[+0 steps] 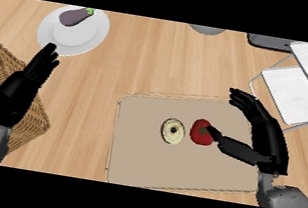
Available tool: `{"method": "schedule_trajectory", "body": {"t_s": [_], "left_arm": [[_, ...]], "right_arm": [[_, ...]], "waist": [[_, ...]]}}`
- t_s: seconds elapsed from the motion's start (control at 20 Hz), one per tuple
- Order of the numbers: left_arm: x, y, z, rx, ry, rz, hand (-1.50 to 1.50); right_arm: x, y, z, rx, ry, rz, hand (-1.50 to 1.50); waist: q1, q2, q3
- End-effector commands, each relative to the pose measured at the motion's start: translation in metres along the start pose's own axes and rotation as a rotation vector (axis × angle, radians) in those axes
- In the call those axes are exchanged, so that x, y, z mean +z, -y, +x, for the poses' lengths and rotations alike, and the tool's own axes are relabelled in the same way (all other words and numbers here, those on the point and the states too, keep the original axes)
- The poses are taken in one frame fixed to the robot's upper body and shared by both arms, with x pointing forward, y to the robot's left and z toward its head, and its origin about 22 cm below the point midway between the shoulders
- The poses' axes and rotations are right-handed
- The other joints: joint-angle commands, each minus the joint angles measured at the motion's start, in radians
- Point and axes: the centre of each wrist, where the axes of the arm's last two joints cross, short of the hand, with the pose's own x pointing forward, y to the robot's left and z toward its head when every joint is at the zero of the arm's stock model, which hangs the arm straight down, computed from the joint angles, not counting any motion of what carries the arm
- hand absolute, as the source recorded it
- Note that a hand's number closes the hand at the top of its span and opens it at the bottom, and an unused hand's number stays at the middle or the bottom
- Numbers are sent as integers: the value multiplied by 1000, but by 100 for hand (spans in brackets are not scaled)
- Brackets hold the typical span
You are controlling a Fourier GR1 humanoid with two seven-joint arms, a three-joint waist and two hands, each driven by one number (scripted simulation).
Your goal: Pick the cupcake from the tray and place it in the tiered shelf
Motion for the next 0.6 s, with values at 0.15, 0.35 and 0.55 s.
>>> {"method": "schedule_trajectory", "body": {"t_s": [0.15,0.35,0.55], "left_arm": [[11,-4,12,14,-25,-11,0],[15,0,6,14,-11,4,0],[24,-1,9,18,8,-18,0]], "right_arm": [[37,11,20,86,-2,97,-150],[35,24,55,270,-48,108,-150],[36,7,71,439,-83,164,-150]], "waist": [[-7,-1,1],[-7,-2,0],[4,-4,-1]]}}
